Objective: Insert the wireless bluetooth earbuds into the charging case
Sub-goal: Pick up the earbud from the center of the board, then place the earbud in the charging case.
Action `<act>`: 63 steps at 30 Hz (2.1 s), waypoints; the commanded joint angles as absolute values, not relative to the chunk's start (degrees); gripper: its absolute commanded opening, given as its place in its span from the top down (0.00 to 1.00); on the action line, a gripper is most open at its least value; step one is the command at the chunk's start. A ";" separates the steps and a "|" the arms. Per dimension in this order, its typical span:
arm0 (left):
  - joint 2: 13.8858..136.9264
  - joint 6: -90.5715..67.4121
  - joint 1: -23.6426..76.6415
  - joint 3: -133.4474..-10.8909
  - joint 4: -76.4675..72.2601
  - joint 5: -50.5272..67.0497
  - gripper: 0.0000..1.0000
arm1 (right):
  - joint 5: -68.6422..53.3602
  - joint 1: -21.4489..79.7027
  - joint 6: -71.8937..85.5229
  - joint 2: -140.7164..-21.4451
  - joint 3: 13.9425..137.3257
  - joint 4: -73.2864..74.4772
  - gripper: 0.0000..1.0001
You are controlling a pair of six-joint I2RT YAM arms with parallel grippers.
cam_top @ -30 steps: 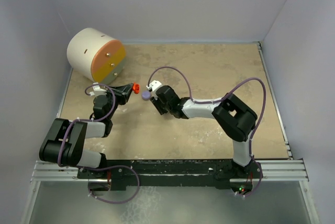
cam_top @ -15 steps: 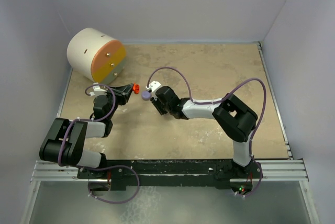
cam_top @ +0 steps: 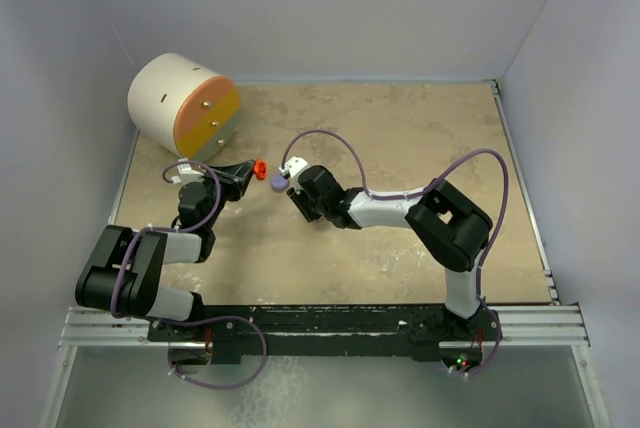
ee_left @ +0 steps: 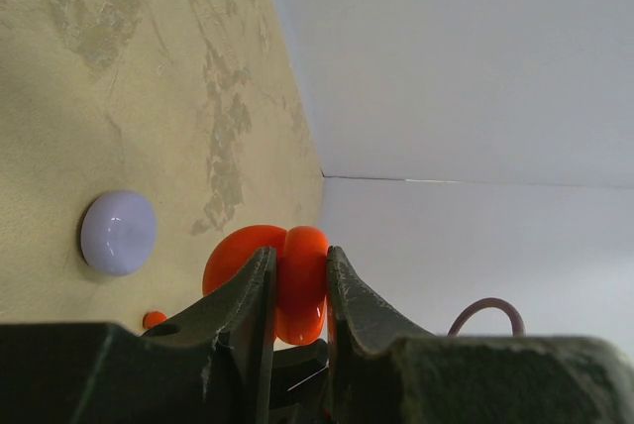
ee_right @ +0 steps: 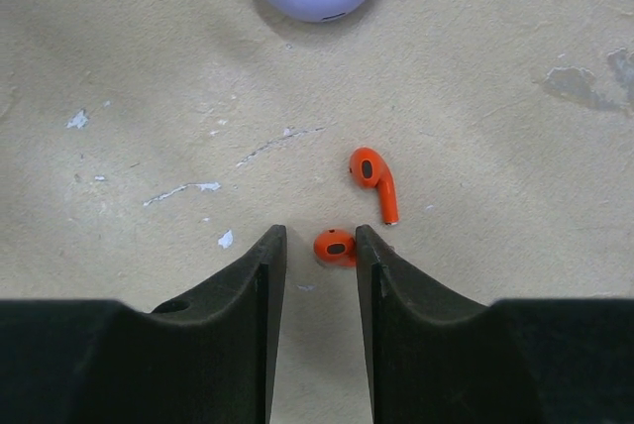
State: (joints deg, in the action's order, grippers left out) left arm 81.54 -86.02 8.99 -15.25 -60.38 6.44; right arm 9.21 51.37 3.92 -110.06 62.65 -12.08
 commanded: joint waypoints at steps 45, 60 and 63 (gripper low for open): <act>80.83 -87.11 8.26 -15.21 -64.77 7.98 1.00 | -6.17 42.90 9.39 -98.72 64.42 -19.11 0.96; 80.23 -88.20 8.52 -18.04 -68.81 14.06 1.00 | -36.29 33.35 28.85 -96.92 65.32 -38.01 0.96; 81.25 -88.48 8.82 -19.09 -69.83 14.62 1.00 | -39.29 32.98 32.63 -98.05 65.28 -41.82 0.97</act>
State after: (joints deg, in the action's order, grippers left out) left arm 81.08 -87.64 8.95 -16.03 -63.99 12.49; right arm -30.30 33.23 25.17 -97.36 63.11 -32.49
